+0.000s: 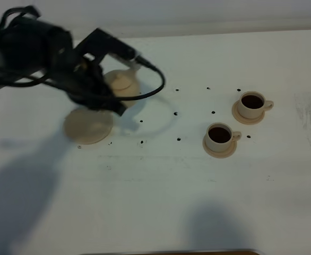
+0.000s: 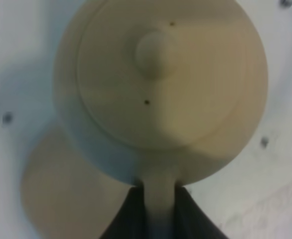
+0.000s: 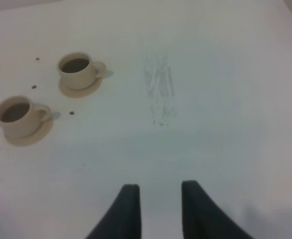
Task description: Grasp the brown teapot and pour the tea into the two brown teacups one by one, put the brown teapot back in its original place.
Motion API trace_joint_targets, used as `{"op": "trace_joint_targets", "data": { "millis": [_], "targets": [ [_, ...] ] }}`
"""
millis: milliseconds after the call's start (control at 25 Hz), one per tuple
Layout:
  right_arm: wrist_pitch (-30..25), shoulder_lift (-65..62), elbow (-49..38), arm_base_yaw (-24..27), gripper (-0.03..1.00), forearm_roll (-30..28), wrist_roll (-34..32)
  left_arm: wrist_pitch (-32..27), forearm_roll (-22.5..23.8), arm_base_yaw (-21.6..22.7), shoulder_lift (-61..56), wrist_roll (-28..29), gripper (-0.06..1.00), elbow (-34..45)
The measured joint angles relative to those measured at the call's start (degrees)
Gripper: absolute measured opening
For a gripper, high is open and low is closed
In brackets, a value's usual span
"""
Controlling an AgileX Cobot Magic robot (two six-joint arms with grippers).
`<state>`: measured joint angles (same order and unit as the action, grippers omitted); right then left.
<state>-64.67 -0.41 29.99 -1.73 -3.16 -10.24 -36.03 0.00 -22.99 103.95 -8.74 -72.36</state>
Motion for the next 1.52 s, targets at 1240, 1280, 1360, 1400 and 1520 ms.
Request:
{"op": "trace_joint_targets", "data": {
  "millis": [1240,1280,1360,1400,1520],
  "targets": [
    [0.0,0.0,0.0,0.0,0.22,0.0,0.0,11.6,-3.2,9.2,-1.9,0.5,0.08,17.7],
    [0.0,0.0,0.0,0.0,0.22,0.0,0.0,11.6,-3.3,9.2,-1.8,0.5,0.08,17.7],
    [0.0,0.0,0.0,0.0,0.22,0.0,0.0,11.7,-3.3,9.2,-1.7,0.5,0.08,17.7],
    [0.0,0.0,0.0,0.0,0.22,0.0,0.0,12.0,-3.3,9.3,-1.7,0.5,0.08,17.7],
    [0.0,0.0,0.0,0.0,0.22,0.0,0.0,12.7,-3.3,9.3,-1.5,0.5,0.08,17.7]
  ]
}}
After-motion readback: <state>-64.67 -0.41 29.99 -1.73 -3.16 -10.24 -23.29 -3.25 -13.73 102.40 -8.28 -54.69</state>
